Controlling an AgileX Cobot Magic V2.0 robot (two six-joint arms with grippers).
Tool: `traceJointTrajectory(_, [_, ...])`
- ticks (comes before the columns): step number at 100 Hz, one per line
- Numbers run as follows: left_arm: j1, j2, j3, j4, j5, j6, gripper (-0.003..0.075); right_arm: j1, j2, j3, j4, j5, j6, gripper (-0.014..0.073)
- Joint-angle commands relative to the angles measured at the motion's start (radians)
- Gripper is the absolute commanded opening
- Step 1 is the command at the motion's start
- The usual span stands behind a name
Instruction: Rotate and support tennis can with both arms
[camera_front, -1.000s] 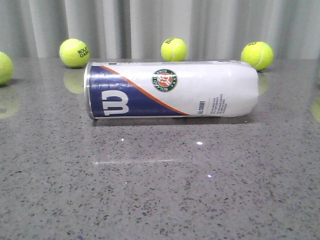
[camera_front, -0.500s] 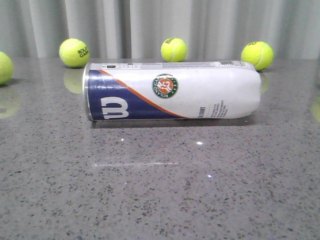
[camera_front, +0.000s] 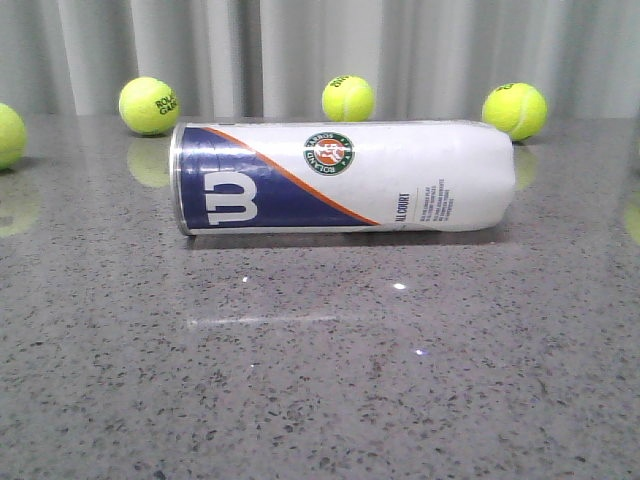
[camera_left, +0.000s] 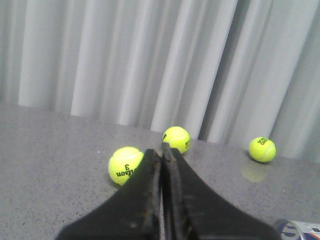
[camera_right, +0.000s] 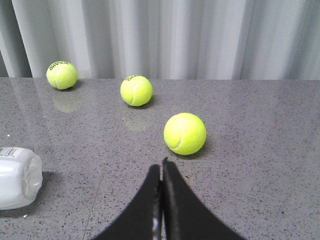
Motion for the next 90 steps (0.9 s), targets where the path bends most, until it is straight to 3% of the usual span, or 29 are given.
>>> traceJointTrajectory(1, [0.006,0.11,-0.151,-0.019,0.092,-0.01,-0.0021,-0.007,0.008,-0.024,-0.011,-0.085,0.001,-0.007])
traceJointTrajectory(27, [0.006,0.411,-0.434,-0.019,0.461,-0.008,-0.0021,-0.007,0.008,-0.024,-0.011,-0.085,0.001,-0.007])
traceJointTrajectory(70, [0.006,0.632,-0.47,-0.012,0.495,0.029,-0.0013,-0.007,0.008,-0.024,-0.011,-0.085,0.001,-0.007])
traceJointTrajectory(80, [0.006,0.643,-0.47,-0.019,0.495,0.06,0.0066,-0.007,0.008,-0.024,-0.011,-0.085,0.001,-0.007])
traceJointTrajectory(90, [0.006,0.643,-0.47,-0.027,0.495,0.08,0.026,-0.007,0.008,-0.024,-0.011,-0.085,0.001,-0.007])
